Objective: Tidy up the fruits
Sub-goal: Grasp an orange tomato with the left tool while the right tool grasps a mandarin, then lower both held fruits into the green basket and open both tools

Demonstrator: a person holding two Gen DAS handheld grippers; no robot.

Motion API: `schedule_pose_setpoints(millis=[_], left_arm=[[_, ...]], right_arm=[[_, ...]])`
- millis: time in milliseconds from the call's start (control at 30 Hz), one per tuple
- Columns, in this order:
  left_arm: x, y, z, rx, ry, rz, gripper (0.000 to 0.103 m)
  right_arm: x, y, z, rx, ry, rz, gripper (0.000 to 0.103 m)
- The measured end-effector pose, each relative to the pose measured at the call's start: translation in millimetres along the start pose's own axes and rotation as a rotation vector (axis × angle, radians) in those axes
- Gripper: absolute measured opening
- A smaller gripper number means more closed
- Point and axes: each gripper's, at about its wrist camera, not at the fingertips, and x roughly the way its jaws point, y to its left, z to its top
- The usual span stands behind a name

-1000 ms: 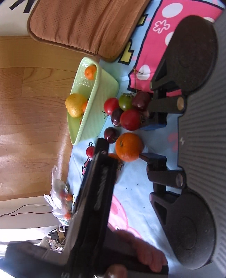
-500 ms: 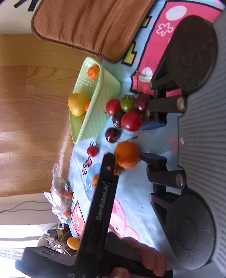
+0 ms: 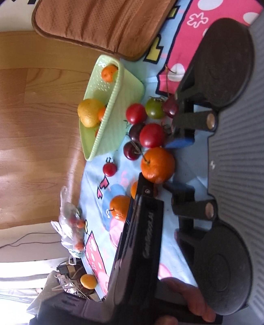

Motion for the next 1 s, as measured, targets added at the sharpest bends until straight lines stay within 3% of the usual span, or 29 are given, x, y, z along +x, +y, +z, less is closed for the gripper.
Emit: schedule_pose_setpoints(millis=[267, 400, 467, 500, 533, 667, 700, 867, 1000], left_arm=[[-57.9, 8.7, -28.1, 0.034, -0.041, 0.022, 0.031], [-63.1, 17.0, -43.8, 0.028, -0.024, 0.006, 0.031], [-63.0, 17.8, -45.5, 0.023, -0.033, 0.000, 0.032], [-62.3, 17.7, -45.3, 0.024, -0.033, 0.001, 0.031], [-62.2, 17.6, -45.4, 0.025, -0.035, -0.001, 0.031], [-65.1, 23.2, -48.3, -0.002, -0.044, -0.022, 0.031], [-65.7, 24.0, -48.7, -0.008, -0.045, -0.025, 0.031], [-66.9, 32.3, -41.3, -0.065, -0.046, -0.075, 0.031], [-61.1, 28.2, 2.7, -0.044, -0.086, -0.103, 0.031]], right_arm=[[-36.1, 24.3, -20.3, -0.014, 0.012, 0.045, 0.035], [-52.6, 38.7, -37.1, -0.010, -0.001, 0.038, 0.037], [-49.6, 44.9, -35.9, -0.028, -0.008, -0.014, 0.051], [-47.6, 46.3, -33.4, -0.025, -0.009, -0.029, 0.063], [-46.1, 46.8, -31.7, -0.021, -0.017, -0.029, 0.066], [-39.4, 49.9, -30.4, -0.038, -0.009, -0.017, 0.059], [-39.4, 51.2, -30.5, -0.044, -0.013, -0.018, 0.042], [-41.8, 49.0, -27.2, -0.031, -0.046, -0.014, 0.040], [-47.6, 19.4, -2.8, 0.045, -0.116, -0.030, 0.040]])
